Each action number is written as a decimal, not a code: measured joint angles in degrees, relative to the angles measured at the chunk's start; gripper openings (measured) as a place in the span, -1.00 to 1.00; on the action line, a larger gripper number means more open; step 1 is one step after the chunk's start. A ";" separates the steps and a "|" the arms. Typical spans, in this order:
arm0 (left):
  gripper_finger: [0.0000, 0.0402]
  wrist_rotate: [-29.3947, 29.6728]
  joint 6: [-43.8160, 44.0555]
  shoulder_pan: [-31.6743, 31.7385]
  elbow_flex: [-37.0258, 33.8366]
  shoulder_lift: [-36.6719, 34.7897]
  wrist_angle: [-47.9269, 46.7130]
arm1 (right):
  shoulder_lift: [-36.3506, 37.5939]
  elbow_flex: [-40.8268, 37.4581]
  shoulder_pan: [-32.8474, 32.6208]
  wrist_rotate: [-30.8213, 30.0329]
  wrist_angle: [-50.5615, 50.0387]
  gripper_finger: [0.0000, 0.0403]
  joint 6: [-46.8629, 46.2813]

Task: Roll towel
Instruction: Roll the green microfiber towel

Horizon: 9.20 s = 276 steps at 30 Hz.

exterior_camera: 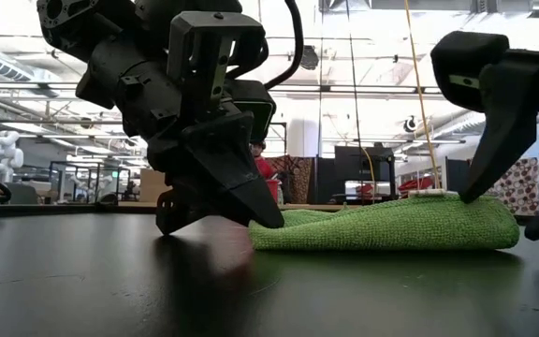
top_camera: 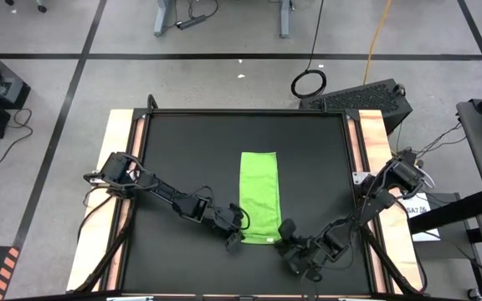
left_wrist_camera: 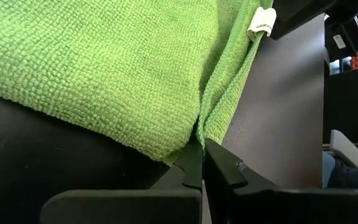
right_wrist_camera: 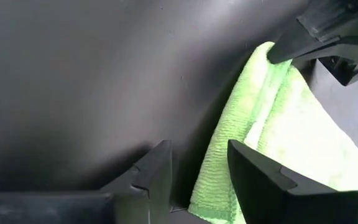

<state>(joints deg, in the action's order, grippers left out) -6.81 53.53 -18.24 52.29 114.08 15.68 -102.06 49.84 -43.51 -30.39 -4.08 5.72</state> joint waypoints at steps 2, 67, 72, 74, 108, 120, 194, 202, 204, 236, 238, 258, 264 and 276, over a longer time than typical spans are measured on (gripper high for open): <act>-0.99 0.00 -0.01 0.00 0.00 0.00 0.00 | 0.00 0.02 0.27 0.03 -0.05 -0.28 0.07; -0.06 12.50 -34.38 -3.10 -0.31 -17.14 -10.44 | -1.97 0.04 9.84 17.11 -4.49 -0.99 -12.79; -0.06 20.39 -51.08 -8.69 -0.31 -17.02 -8.42 | -1.97 0.02 10.07 17.30 -4.42 -0.99 -12.79; -0.06 21.39 -56.65 -10.46 -0.26 -15.68 -7.04 | -1.97 0.02 10.27 17.52 -4.40 -0.99 -12.79; -0.09 33.07 -80.82 -11.08 7.67 -0.79 -13.97 | -1.92 -0.02 12.11 20.45 -3.89 -0.99 -14.09; -0.85 33.92 -75.85 -10.93 8.47 -0.02 -13.43 | -1.92 -0.02 12.13 20.38 -3.87 -0.99 -14.11; -0.95 -9.22 -23.64 2.97 10.32 2.61 -13.32 | -3.08 2.14 -6.27 -11.85 -2.94 -0.16 0.34; -0.95 -11.20 -21.90 3.81 10.25 3.61 -11.21 | -3.08 2.19 -5.40 -8.12 -4.62 -0.16 2.48; -0.95 -11.49 -21.20 3.96 10.23 3.61 -11.21 | -3.08 2.19 -4.91 -8.03 -5.80 -0.16 2.33; -0.78 -16.42 -21.97 3.66 9.82 0.95 -8.48 | -2.82 2.34 7.26 8.75 -8.67 -0.90 -2.74; -0.73 -16.55 -23.09 3.38 9.82 -0.54 -8.45 | -2.82 2.34 7.81 10.26 -8.80 -0.97 -3.30; 0.12 19.19 -45.34 -8.20 10.03 -10.28 -22.40 | 1.16 1.97 12.41 21.29 -9.70 -1.00 -9.82; 0.13 33.05 -50.57 -12.82 10.03 -10.54 -22.24 | 1.25 2.00 12.95 22.10 -10.05 -1.00 -11.53; 0.13 47.66 -59.13 -19.91 10.08 -9.15 -12.12 | 1.33 2.03 13.20 22.03 -10.08 -1.00 -13.41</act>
<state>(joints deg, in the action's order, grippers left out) 40.85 -5.61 -38.15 62.37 104.93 3.56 -100.73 51.88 -30.30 -8.36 -14.15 -7.68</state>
